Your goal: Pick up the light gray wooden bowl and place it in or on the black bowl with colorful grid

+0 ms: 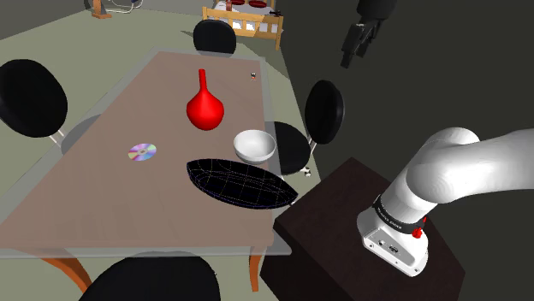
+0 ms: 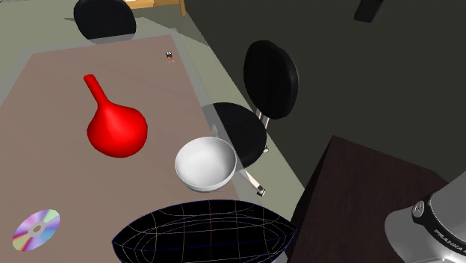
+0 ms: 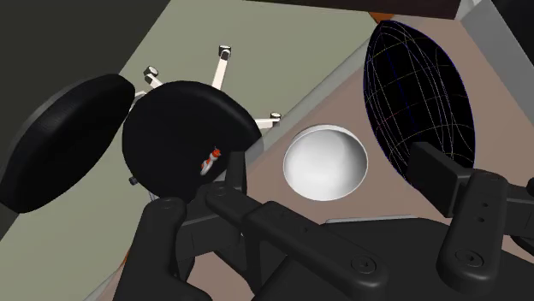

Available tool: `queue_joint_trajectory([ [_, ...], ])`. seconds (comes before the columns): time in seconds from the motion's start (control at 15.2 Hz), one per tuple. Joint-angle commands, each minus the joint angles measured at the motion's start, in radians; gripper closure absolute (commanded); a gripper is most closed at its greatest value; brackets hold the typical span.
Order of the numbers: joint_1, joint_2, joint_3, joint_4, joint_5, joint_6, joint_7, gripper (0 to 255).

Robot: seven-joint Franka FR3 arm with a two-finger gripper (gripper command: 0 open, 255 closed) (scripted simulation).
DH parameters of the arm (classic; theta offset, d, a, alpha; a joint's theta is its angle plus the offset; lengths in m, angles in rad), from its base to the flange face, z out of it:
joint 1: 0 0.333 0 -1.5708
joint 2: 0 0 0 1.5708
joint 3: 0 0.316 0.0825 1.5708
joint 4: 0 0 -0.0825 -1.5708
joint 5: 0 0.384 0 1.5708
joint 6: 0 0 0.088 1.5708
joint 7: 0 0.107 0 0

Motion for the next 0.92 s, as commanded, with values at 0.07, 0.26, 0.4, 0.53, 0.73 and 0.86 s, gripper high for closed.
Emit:
queue_joint_trajectory([
  [0.07, 0.002, 0.012, 0.009, -0.021, 0.005, 0.031, 0.015, 0],
  [0.26, 0.008, 0.056, 0.038, -0.076, 0.021, 0.127, 0.059, 0],
  [0.4, 0.011, 0.093, 0.057, -0.106, 0.029, 0.191, 0.089, 0],
  [0.53, 0.014, 0.136, 0.077, -0.130, 0.036, 0.257, 0.119, 0],
  [0.73, 0.017, 0.213, 0.108, -0.156, 0.043, 0.356, 0.164, 0],
  [0.86, 0.017, 0.271, 0.128, -0.166, 0.045, 0.422, 0.195, 0],
])
